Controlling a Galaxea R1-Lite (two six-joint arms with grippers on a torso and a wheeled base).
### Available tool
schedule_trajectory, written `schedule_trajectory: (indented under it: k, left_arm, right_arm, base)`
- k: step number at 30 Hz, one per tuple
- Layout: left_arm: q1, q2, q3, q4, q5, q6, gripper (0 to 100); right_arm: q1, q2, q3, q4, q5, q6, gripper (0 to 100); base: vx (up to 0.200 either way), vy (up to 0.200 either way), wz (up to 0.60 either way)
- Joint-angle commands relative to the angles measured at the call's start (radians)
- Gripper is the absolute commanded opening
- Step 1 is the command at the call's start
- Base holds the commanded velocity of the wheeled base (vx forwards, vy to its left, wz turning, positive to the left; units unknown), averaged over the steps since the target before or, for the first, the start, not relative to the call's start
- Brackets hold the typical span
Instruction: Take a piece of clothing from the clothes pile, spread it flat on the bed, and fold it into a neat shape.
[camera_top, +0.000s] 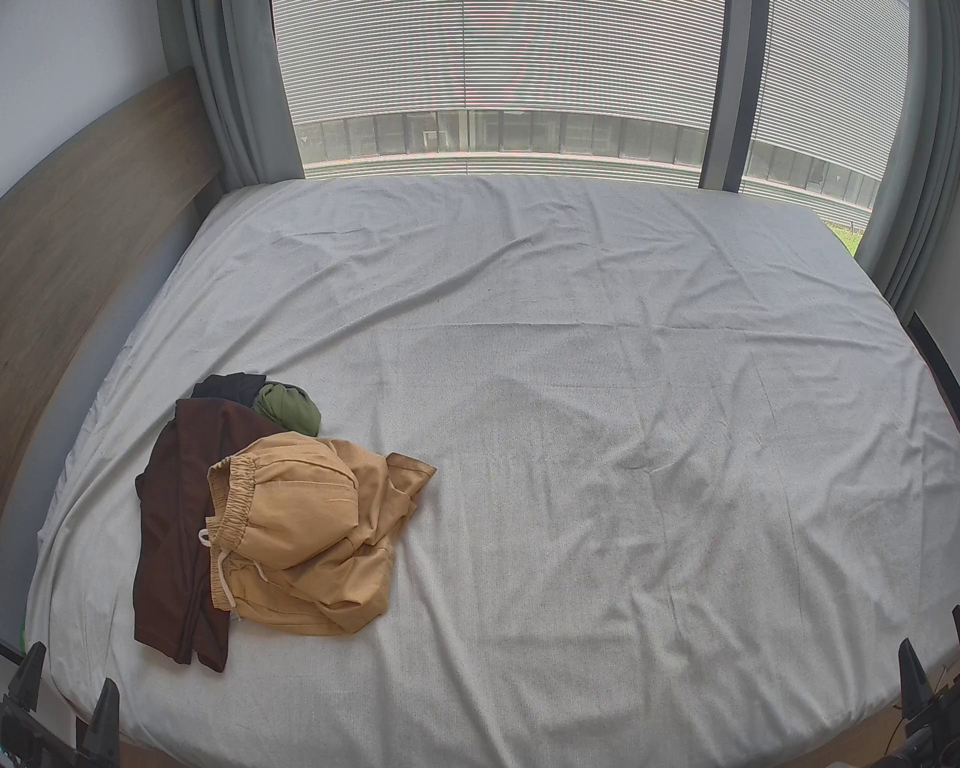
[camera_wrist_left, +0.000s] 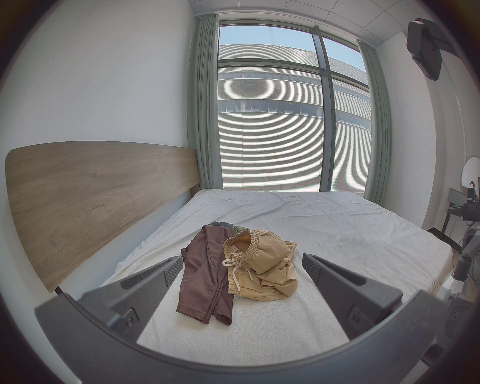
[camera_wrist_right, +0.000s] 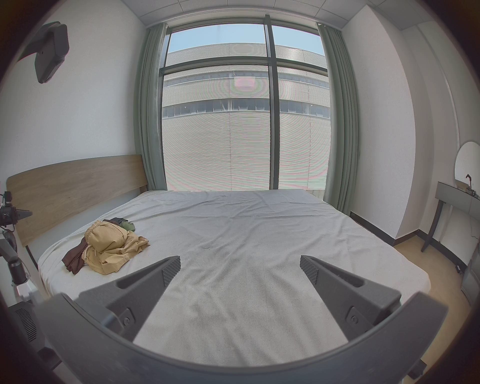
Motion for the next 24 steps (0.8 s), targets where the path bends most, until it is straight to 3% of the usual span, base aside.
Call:
schedule_trajectory:
  k: [1,15,18,19,24]
  left_arm:
    - [0.001,-0.016,0.018,-0.001,-0.005,0.005,100]
    - [0.001,-0.016,0.018,-0.005,-0.028,0.034,100]
    - [0.002,0.011,-0.096,-0.034,-0.039,0.02,100]
    - [-0.009,0.097,-0.249,-0.022,-0.048,0.01,100]
    - [-0.087,0.238,-0.272,-0.014,-0.048,0.004,100]
  right_arm:
    - [0.0,-0.016,0.018,0.0,0.0,0.0,100]
    - [0.0,-0.016,0.018,0.0,0.002,0.0,100]
    - [0.0,-0.016,0.018,0.001,0.002,0.0,100]
    - [0.0,-0.016,0.018,0.0,0.002,0.0,100]
    - [0.0,-0.016,0.018,0.0,0.002,0.001,100]
  base:
    - [0.0,0.0,0.0]
    - [0.0,0.0,0.0]
    - [0.0,0.0,0.0]
    - [0.0,0.0,0.0]
    - [0.0,0.0,0.0]
